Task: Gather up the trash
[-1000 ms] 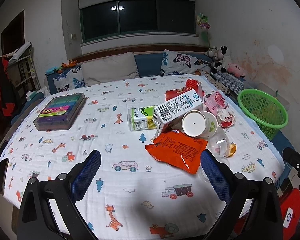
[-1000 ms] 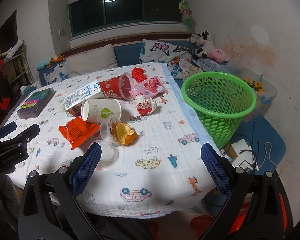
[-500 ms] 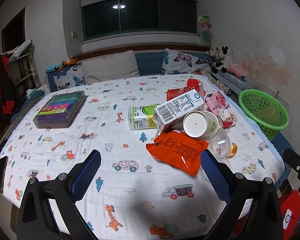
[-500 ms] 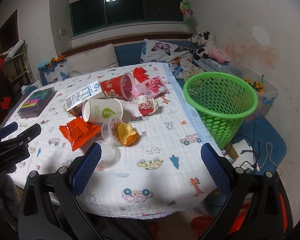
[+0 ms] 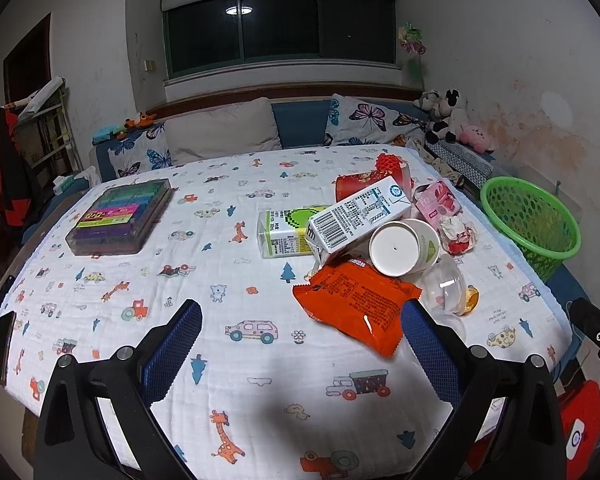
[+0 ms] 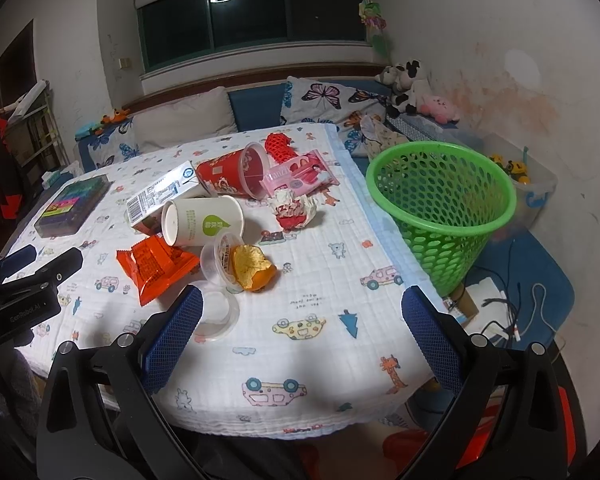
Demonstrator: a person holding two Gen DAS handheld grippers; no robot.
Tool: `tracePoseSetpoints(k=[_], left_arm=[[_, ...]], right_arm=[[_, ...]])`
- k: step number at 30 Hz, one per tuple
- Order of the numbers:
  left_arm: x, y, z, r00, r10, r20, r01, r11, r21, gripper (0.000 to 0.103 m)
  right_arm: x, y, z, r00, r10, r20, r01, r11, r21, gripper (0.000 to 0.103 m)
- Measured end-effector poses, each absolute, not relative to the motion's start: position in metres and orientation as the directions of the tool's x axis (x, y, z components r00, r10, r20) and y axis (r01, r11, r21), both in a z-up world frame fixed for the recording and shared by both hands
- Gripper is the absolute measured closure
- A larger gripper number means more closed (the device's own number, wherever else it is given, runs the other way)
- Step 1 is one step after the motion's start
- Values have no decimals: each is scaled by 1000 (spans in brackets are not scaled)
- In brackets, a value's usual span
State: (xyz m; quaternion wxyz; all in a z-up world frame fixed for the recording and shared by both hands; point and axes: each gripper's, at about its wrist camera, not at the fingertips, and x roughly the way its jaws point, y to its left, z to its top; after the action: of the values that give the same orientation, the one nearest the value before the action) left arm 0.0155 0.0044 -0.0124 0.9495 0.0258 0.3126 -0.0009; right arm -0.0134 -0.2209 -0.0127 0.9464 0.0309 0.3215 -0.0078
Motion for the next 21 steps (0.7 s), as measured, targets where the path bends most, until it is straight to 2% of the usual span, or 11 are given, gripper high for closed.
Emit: tracePoseSetpoints(k=[21], left_arm=[[21, 9, -10, 796, 15, -605, 15, 999, 45, 7]], right_arm=[[-11, -220, -16, 791, 9, -612, 31, 998, 54, 4]])
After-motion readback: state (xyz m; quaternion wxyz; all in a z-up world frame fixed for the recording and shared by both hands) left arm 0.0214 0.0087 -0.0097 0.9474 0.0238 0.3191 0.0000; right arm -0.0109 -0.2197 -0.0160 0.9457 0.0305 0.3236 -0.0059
